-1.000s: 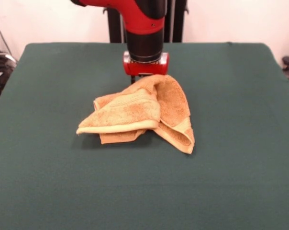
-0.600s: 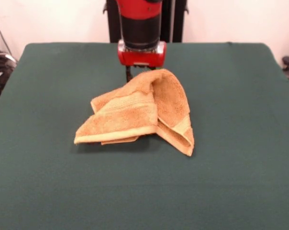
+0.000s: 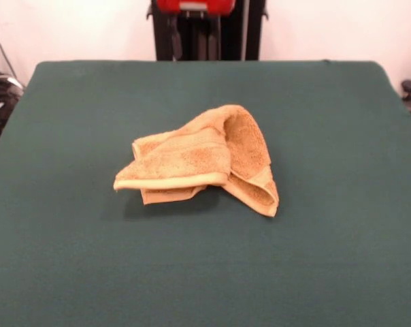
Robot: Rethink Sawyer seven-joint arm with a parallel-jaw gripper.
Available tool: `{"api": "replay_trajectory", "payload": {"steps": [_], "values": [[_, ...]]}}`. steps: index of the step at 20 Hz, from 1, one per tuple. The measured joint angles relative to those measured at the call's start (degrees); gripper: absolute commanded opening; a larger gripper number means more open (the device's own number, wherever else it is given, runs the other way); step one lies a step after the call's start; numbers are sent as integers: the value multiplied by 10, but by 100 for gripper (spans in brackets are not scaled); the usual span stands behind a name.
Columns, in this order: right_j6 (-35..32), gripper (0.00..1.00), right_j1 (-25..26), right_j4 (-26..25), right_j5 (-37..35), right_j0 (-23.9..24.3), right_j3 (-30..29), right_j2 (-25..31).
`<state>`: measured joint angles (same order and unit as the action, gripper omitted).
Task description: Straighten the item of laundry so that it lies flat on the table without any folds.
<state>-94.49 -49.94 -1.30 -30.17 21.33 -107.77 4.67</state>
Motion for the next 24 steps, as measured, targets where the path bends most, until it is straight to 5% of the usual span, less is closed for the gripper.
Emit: {"api": "replay_trajectory", "payload": {"steps": [8, 24], "values": [[0, 100, -47, 26, -35, -8, 6, 0], [0, 100, 44, 25, -35, -66, 78, -7]]}}
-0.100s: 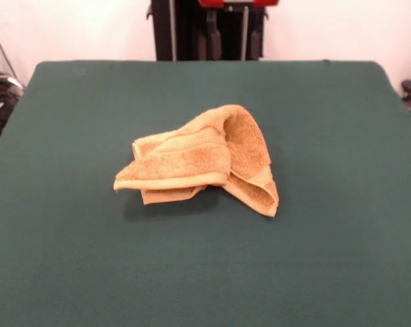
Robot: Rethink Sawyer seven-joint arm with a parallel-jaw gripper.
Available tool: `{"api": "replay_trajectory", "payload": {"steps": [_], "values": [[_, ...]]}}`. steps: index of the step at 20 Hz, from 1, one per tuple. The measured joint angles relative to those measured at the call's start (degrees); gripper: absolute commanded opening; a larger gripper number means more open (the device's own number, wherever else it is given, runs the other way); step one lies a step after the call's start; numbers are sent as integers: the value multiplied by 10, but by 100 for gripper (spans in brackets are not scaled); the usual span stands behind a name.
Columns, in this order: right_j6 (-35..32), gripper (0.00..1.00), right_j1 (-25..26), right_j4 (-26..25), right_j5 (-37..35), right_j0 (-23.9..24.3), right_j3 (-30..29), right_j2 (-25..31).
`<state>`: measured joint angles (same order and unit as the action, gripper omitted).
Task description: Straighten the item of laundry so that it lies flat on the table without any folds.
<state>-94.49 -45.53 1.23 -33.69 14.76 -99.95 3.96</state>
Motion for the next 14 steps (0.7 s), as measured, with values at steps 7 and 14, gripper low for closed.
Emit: {"api": "replay_trajectory", "payload": {"steps": [7, 14], "values": [[0, 100, 64, 0, 0, 6, 29, 0], [0, 100, 119, -2, 0, 10, 50, -1]]}}
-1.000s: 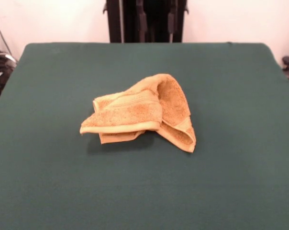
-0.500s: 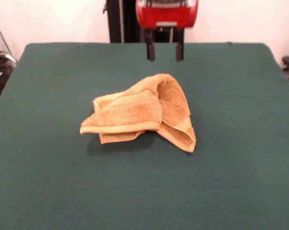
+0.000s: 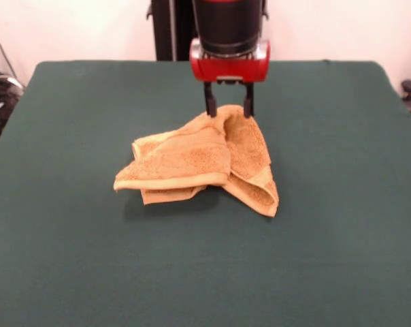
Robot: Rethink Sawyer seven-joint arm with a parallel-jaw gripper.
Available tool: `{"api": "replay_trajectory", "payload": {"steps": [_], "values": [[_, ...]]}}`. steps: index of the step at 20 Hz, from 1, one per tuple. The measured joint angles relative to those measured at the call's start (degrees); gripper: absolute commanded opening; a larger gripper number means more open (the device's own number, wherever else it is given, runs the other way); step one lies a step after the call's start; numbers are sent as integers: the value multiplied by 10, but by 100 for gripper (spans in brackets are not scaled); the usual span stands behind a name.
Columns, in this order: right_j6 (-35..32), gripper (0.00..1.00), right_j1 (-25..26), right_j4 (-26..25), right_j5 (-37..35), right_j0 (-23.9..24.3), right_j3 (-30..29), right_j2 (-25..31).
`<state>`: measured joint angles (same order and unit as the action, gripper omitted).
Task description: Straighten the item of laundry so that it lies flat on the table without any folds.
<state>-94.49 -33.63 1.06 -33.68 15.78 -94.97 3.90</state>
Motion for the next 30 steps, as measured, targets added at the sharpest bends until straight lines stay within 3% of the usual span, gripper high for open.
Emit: {"api": "replay_trajectory", "payload": {"steps": [15, 30], "values": [[0, 100, 78, 0, 24, 0, 43, -2], [0, 100, 93, 0, 82, 1, 37, -2]]}}
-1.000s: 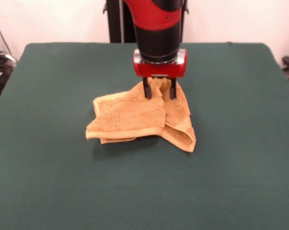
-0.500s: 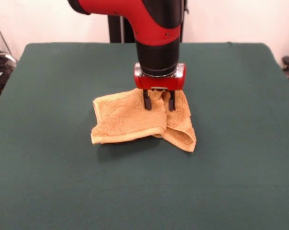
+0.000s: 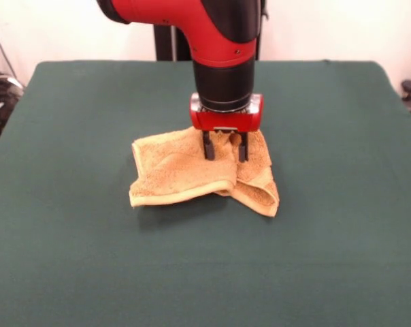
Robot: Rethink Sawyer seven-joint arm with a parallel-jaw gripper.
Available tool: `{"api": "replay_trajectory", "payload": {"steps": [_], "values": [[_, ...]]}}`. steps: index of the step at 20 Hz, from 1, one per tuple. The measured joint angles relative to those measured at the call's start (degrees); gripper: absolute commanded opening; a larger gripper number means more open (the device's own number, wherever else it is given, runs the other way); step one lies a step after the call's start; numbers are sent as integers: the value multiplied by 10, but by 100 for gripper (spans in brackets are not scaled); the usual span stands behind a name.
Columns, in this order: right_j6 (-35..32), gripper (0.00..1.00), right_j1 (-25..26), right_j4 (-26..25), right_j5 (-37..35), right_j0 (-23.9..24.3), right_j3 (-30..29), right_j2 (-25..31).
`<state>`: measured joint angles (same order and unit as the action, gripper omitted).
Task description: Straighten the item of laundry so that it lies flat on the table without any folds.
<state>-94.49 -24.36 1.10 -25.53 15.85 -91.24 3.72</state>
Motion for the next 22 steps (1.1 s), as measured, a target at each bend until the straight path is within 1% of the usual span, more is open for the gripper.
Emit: {"api": "replay_trajectory", "payload": {"steps": [10, 22], "values": [[0, 100, 1, 0, 0, 10, 0, 0], [0, 100, 1, 0, 2, 10, 0, 0]]}}
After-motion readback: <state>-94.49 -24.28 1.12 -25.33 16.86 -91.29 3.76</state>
